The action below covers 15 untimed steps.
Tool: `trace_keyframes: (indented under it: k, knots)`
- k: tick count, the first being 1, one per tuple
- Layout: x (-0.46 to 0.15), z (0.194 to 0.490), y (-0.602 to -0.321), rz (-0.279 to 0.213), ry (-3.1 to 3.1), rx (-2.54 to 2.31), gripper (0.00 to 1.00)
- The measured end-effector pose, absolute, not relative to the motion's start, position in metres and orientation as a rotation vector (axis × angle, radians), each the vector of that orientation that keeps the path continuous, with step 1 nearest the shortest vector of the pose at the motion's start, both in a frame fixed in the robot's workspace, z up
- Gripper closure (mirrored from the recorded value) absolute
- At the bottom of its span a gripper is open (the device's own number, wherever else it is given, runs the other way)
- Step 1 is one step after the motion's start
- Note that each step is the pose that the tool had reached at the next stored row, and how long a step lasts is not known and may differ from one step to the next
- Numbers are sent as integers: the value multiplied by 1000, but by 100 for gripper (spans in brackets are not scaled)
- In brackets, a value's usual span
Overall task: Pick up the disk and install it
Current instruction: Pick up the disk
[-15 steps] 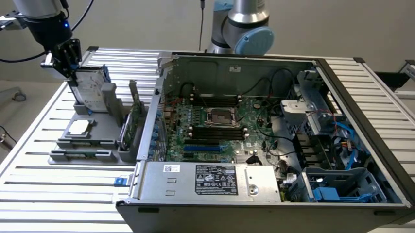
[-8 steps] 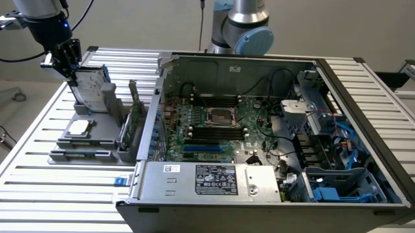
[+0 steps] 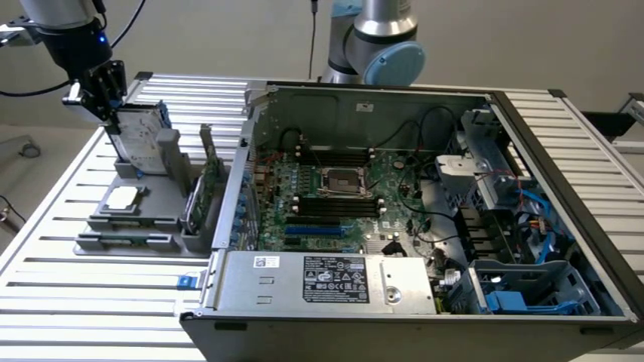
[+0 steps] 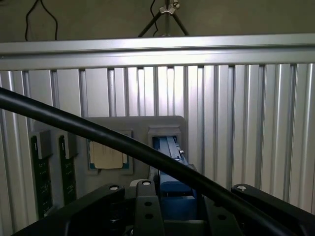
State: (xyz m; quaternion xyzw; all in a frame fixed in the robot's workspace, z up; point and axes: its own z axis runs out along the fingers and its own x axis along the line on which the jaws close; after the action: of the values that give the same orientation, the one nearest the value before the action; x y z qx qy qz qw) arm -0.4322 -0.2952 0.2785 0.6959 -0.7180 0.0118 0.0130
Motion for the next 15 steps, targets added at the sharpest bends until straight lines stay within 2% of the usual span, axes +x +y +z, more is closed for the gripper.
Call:
trace_keyframes:
  k: [15]
  knots:
    - [-432, 278, -295, 39, -2237, 2167, 67]
